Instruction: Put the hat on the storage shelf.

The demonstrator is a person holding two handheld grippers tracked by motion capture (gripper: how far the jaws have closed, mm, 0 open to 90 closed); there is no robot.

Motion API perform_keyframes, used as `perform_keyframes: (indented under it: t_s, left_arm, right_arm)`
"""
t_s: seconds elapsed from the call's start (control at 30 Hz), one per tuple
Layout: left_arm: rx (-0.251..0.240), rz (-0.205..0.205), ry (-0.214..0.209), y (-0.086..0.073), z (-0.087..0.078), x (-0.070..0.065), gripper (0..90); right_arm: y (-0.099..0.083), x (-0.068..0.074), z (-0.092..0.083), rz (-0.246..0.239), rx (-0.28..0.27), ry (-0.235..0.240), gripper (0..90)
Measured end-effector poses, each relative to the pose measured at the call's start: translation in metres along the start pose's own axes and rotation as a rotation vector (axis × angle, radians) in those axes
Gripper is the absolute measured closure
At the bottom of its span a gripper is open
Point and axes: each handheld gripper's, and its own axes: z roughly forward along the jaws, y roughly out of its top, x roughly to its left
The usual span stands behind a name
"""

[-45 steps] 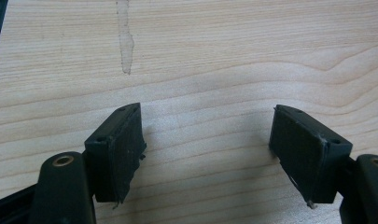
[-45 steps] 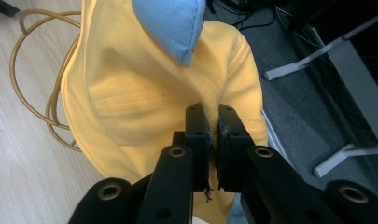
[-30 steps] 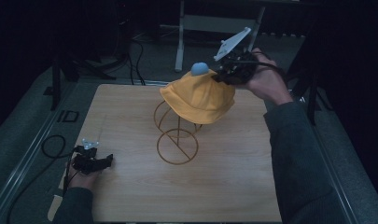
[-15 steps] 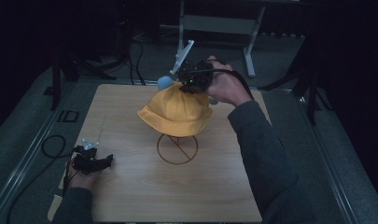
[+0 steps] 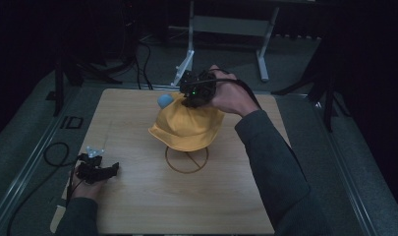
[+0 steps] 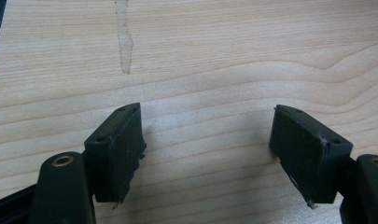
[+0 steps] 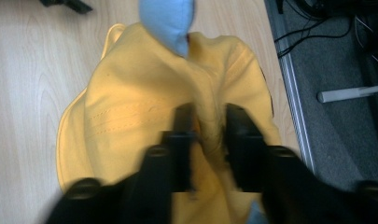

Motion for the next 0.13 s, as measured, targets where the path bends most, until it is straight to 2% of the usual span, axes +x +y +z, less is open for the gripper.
perform_keyframes:
  t_s: [0.13]
  left_arm:
    - [-0.001, 0.002, -0.002, 0.0000, 0.0001, 0.0002, 26.2]
  right_arm:
    - [-0.0013, -0.0024, -0.0035, 0.031, -0.014, -0.007, 46.1]
